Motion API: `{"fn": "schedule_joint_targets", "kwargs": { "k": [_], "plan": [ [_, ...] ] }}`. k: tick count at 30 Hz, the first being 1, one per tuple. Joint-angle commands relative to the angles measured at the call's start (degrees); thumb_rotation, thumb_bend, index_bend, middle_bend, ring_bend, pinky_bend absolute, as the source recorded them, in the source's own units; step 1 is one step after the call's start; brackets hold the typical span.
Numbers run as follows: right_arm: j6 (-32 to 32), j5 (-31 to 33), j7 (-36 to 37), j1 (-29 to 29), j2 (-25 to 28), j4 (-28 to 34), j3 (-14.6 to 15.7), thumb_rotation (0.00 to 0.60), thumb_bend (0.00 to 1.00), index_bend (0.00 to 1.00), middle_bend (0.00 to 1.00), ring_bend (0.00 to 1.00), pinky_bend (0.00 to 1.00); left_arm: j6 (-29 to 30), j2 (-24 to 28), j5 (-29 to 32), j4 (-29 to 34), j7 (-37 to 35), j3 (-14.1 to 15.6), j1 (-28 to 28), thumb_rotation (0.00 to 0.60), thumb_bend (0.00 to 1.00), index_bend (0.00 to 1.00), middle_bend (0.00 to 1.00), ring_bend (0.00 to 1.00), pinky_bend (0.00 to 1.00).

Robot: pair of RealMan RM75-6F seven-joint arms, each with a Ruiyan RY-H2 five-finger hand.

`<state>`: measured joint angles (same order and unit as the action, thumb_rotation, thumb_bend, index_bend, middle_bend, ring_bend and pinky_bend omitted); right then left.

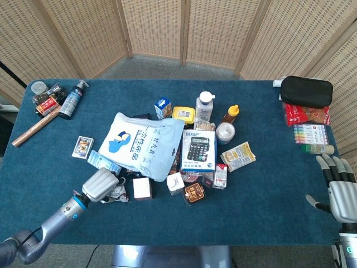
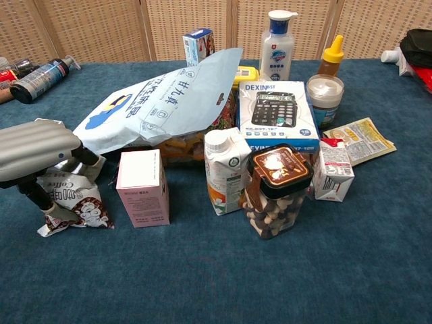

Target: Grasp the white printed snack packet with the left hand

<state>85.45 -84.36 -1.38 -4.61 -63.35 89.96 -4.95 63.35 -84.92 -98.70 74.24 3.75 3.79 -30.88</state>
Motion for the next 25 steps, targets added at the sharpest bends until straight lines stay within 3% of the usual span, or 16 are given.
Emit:
{"fn": "schedule_joint_targets", "kwargs": {
  "k": [1, 9, 17, 25],
  "plan": [
    [0.08, 0.01, 0.21, 0.08, 0.08, -0.05, -0.02, 0.600, 0.00, 0.00, 0.00, 0.00, 0.00, 1.16, 0.55, 0.29, 0.38, 0.08, -0.32, 0.29, 0.600, 0.02, 0.84, 0.97, 0.88, 0.88],
    [0.49, -0.28, 0.25, 0.33, 0.24, 0.19, 0.03, 0.600, 0.00, 0.00, 0.00, 0.00, 0.00, 8.21, 7.92, -1.07, 8.81, -3.16, -1.56, 1.07, 0.600, 0.02, 0.84, 0.97, 0.88, 0.88],
    [0.96, -1.04, 0.21, 0.46, 0.46, 0.79, 0.17, 0.600, 0.00, 0.00, 0.00, 0.00, 0.00, 17.65, 19.34, 0.01, 21.26, -5.35, -6.92, 2.71, 0.600, 0.02, 0.84, 0.97, 0.88, 0.87],
    [1.56, -1.47, 0.68, 0.73, 0.77, 1.13, 0.19, 0.600, 0.00, 0.00, 0.00, 0.00, 0.00, 20.72, 24.34, 3.05, 26.15, -5.40, -10.65, 3.97, 0.600, 0.02, 0.84, 0.97, 0.88, 0.87]
  ]
}}
